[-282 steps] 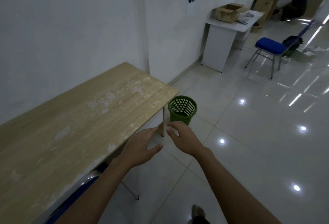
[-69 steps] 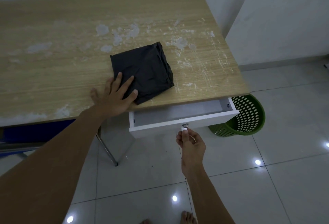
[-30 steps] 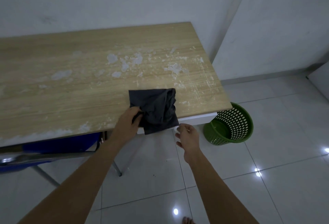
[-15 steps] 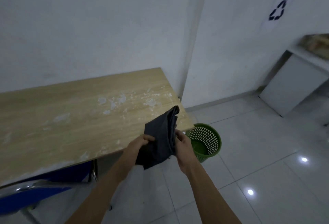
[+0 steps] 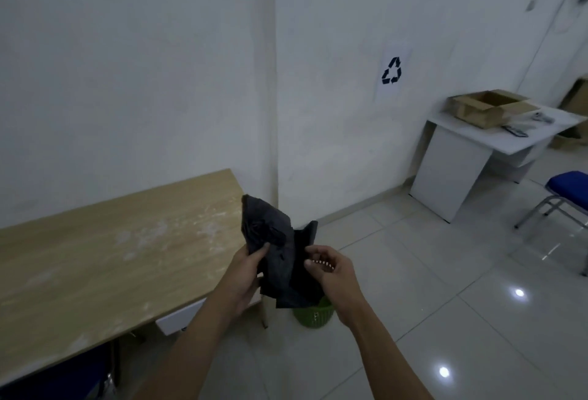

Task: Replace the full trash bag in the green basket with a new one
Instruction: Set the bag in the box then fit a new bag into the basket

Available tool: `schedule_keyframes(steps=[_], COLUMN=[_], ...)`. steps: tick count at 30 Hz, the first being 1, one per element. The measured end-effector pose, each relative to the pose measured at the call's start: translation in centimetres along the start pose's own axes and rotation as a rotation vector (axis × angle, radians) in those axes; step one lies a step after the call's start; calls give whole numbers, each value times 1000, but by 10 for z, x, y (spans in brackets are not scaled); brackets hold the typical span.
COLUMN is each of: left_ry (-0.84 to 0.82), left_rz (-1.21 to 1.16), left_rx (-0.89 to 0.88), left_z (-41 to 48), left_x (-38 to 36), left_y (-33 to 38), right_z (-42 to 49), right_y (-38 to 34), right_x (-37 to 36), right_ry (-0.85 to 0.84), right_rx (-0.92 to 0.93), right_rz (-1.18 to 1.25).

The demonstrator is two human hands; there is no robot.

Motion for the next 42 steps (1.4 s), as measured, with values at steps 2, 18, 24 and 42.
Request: schedule_keyframes(steps=[2, 18, 24, 42], left_ry=[9, 7, -7, 50], left_rz=[-5, -80, -10, 285], left_rx=[-18, -54, -33, 3], left_z=[3, 62, 118, 258], left_x=[-21, -155, -195, -240], left_y=[4, 6, -5, -13], right_z=[15, 131, 185, 368], right_y=[2, 13, -20, -3], right_x=[34, 152, 130, 96], right_ry=[58, 124, -125, -356], right_rx=[13, 12, 25, -176], right_rz=[-50, -305, -162, -204])
Point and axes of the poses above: each hand's wrist, its own z-axis towards the middle knuckle, its own x-axis out of the back of the hand, y = z × x, the point moved 1 cm from there along z, towards the middle knuckle, and after that the axes turned 9 degrees about y, right-handed, at the moved point
